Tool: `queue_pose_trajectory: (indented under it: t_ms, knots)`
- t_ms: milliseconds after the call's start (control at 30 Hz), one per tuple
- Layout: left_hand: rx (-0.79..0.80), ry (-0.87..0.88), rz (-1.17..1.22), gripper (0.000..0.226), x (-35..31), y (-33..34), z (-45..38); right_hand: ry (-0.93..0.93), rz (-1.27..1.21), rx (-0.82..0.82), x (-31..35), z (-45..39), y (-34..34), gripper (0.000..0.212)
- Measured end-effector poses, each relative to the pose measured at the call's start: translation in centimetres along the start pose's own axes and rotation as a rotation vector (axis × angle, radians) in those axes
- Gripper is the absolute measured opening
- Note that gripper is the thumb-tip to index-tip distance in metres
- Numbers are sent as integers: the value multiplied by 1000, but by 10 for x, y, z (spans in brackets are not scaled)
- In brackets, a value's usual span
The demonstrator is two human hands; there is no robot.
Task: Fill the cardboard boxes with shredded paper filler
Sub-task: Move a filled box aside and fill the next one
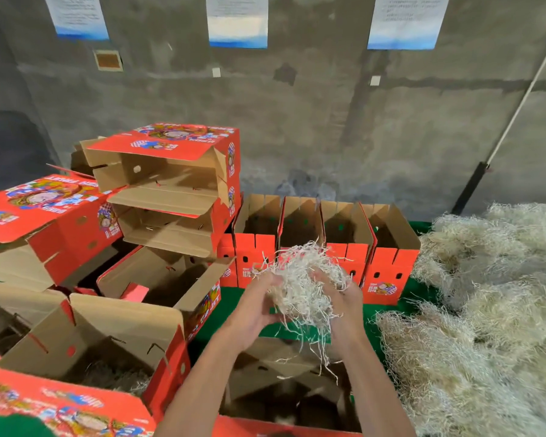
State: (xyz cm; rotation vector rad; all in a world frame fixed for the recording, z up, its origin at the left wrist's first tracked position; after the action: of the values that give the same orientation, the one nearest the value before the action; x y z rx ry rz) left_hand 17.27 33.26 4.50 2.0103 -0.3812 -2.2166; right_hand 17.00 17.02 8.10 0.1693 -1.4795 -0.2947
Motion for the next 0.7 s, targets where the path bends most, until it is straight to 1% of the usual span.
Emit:
queue_pose_trajectory:
  t_ms: [33, 67, 100, 133, 167, 200, 233, 300, 333, 400, 433, 467, 500, 533, 567, 600, 667, 700]
  knots:
    - [58, -5, 47, 61, -7, -1, 2, 13, -3, 77, -3, 1, 6, 33]
    - [72, -44, 90, 51, -11, -2, 5, 12, 35, 119, -6, 3, 11, 31]
    - [37, -92, 107, 50, -12, -5, 7, 6, 98, 113, -7, 5, 15, 28]
    - [-7, -128, 49, 56, -10, -7, 8, -19, 175, 70, -8, 5, 15, 26]
    - [-73, -145, -69, 67, -6, -10, 8, -56, 236, 29, -7, 5, 16, 27]
    - [-137, -145, -194, 79, -1, -12, 8, -96, 247, 22, -6, 5, 19, 31]
    - [-179, -129, -257, 87, 2, -9, 10, -118, 246, 37, -5, 6, 24, 36]
    - [-277, -8, -237, 89, 2, -1, 16, -95, 245, 37, -9, 7, 30, 42]
    - [-351, 72, -230, 86, -2, -1, 19, -52, 230, -3, -13, 5, 28, 43]
    - [-527, 266, -315, 82, -17, -7, 25, 65, 160, -102, -22, 2, 19, 48]
    - [-583, 341, -369, 80, -23, -6, 31, 116, 136, -129, -27, 3, 16, 50]
    - [-577, 387, -398, 75, -25, 0, 35, 148, 138, -135, -33, 3, 15, 52]
    - [-517, 396, -408, 62, -22, 7, 34, 174, 167, -132, -38, 4, 18, 53]
    - [-435, 369, -381, 48, -15, 13, 30, 160, 200, -155, -44, 3, 19, 44]
    - [-387, 317, -314, 40, -6, 16, 27, 114, 239, -213, -42, 6, 18, 38]
    - [-400, 245, -219, 36, 2, 14, 27, 13, 263, -283, -35, 10, 16, 35]
    - [-519, 110, -86, 30, 9, 7, 29, -177, 270, -372, -20, 15, 11, 33]
    - [-566, 97, -71, 34, 7, 5, 29, -236, 276, -395, -15, 16, 10, 29]
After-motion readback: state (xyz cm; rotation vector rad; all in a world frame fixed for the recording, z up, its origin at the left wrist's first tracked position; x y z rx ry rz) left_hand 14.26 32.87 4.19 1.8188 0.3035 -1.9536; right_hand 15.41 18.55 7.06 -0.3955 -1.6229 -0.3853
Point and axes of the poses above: each hand's wrist, its own z-axis away from the middle knuckle, its own y-axis out of the palm, x = y × z, the point moved 8 cm from there along -z, towards the middle knuckle, and after that the axes turned 8 degrees about y, right-handed, at the moved point
